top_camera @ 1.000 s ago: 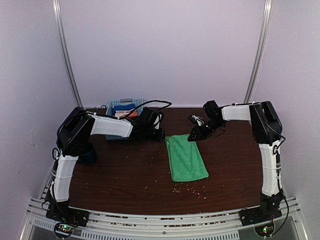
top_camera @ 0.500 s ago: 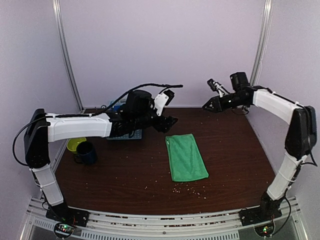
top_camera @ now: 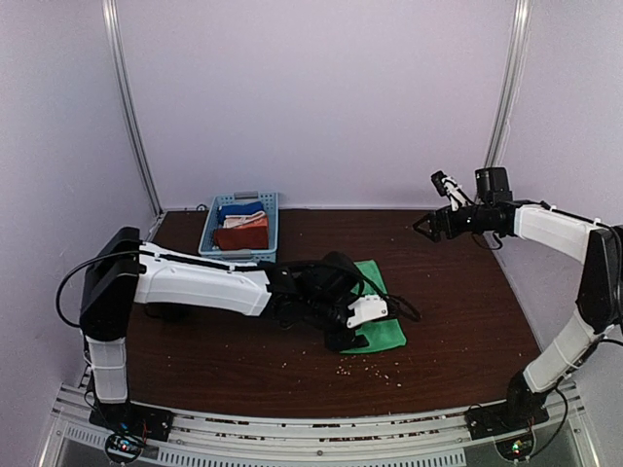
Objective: Roll the towels
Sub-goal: Move the towel to the center of the board, then roll the towel at the center of the board.
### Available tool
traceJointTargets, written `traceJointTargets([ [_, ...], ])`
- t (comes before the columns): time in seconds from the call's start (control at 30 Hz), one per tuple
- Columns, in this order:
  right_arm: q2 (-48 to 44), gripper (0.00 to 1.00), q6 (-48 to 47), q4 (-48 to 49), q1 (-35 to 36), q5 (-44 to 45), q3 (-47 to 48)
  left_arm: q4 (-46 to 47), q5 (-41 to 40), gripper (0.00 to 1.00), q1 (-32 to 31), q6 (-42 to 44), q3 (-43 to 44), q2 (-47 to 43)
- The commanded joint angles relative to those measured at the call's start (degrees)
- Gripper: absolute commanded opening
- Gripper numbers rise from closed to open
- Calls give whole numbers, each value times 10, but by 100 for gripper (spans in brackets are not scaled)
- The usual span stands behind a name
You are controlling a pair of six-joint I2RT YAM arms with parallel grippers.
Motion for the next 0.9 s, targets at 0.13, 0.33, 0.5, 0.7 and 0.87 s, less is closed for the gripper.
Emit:
traceJointTargets([
  [0.13, 28, 79, -27, -47, 2, -82, 36, -31, -64, 60, 3, 27, 21, 64],
  [0.33, 34, 72, -20, -34, 1, -103, 21, 4, -42, 53, 1, 29, -1, 78],
  [0.5, 35, 72, -34, -35, 1, -80, 19, 42, -74, 51, -13, 32, -24, 70],
  [0.7, 49, 71, -24, -36, 1, -74, 23, 42, -111, 47, -21, 43, -28, 73],
  [0.87, 51, 71, -24, -36, 1, -75, 25, 23, -133, 36, -21, 48, -16, 86],
])
